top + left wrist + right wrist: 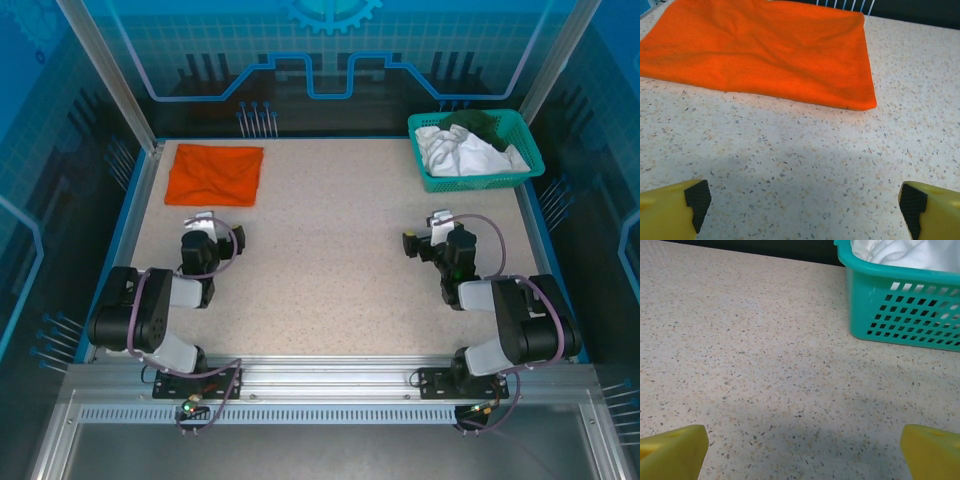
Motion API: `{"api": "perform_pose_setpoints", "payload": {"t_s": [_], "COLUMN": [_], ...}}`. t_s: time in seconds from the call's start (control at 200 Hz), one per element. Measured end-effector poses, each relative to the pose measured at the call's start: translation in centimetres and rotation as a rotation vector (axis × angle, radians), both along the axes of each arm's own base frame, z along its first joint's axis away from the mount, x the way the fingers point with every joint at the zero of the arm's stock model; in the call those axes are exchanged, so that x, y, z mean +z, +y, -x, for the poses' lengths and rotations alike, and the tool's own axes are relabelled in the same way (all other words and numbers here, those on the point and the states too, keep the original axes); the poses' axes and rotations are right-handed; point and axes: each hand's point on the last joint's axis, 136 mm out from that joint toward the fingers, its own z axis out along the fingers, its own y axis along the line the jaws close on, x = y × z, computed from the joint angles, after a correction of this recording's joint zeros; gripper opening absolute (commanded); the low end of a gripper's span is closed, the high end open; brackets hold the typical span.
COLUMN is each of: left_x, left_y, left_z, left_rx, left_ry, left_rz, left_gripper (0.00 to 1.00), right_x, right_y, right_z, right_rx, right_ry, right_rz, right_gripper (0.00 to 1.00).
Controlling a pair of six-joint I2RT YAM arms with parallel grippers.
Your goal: Fold and stack the t-shirts
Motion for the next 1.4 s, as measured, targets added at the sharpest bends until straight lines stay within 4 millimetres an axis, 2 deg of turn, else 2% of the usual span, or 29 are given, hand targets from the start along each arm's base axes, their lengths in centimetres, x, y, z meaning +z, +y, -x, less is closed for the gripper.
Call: {"api": "perform_pose_setpoints", "payload": {"t_s": [0.175,0.42,1.401], "left_x": [0.8,1.0,1.0], "left_y": [0.0,0.0,-0.2], "left_z": [-0.6,-0.7,-0.8], "left_rx": [0.0,0.002,-0.017], "left_ry": [-0.024,-0.028,-0.028], "left_rz": [-0.01,-0.011,-0.028], "left_gripper": [0.99,0.99,0.99], "right_x": [0.2,0.5,0.4], "right_y": [-1.7,-2.7,-2.8], "right_z": [-1.1,-1.3,-1.3], "right_rx": [-0.109,-0.171,-0.18], "right_ry": [0.011,0.005,0.009], "right_rz": [-0.003,0.0,0.002], "right_gripper": [1.0,1.0,1.0]}}
